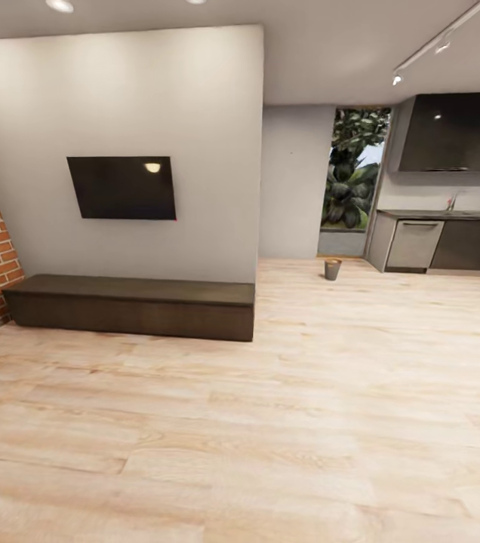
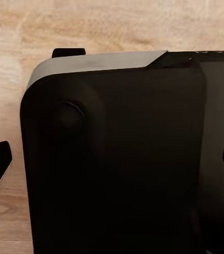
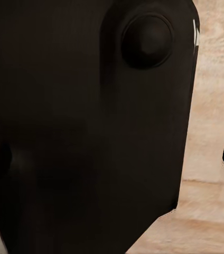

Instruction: Put the three can of soda from the living room inside the tash can in the kitchen.

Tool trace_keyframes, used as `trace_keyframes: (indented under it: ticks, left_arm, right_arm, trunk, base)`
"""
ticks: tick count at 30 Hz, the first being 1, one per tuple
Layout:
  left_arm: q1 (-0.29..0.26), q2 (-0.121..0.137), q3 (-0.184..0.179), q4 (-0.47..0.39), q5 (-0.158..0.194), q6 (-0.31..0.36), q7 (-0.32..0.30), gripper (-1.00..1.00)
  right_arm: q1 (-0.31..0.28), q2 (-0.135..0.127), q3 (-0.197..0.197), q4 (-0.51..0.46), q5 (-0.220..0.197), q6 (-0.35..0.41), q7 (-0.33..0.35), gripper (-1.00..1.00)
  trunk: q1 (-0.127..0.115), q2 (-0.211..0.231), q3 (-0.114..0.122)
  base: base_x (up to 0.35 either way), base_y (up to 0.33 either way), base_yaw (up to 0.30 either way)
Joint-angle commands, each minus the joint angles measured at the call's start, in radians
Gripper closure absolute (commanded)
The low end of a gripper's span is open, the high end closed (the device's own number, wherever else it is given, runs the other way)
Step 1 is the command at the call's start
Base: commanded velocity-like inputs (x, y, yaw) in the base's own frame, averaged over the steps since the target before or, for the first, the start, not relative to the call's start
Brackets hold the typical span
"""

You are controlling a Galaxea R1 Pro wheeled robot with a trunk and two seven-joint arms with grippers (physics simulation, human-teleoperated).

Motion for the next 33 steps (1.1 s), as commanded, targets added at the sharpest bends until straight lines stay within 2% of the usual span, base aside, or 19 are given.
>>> trace_keyframes:
  ticks: [1,33]
  left_arm:
    - [0.0,0.0,0.0,0.0,0.0,0.0,0.0,-1.0]
    - [0.0,-0.009,0.0,0.0,-0.001,0.0,0.0,-1.0]
  right_arm:
    - [0.0,0.0,0.0,0.0,0.0,0.0,0.0,-1.0]
    - [0.0,-0.002,0.004,0.0,0.006,0.001,0.002,-1.0]
  trunk:
    - [0.0,0.0,0.0]
    - [0.0,0.0,0.0]
  base:
    - [0.343,0.0,-0.004]
    - [0.343,0.0,-0.216]
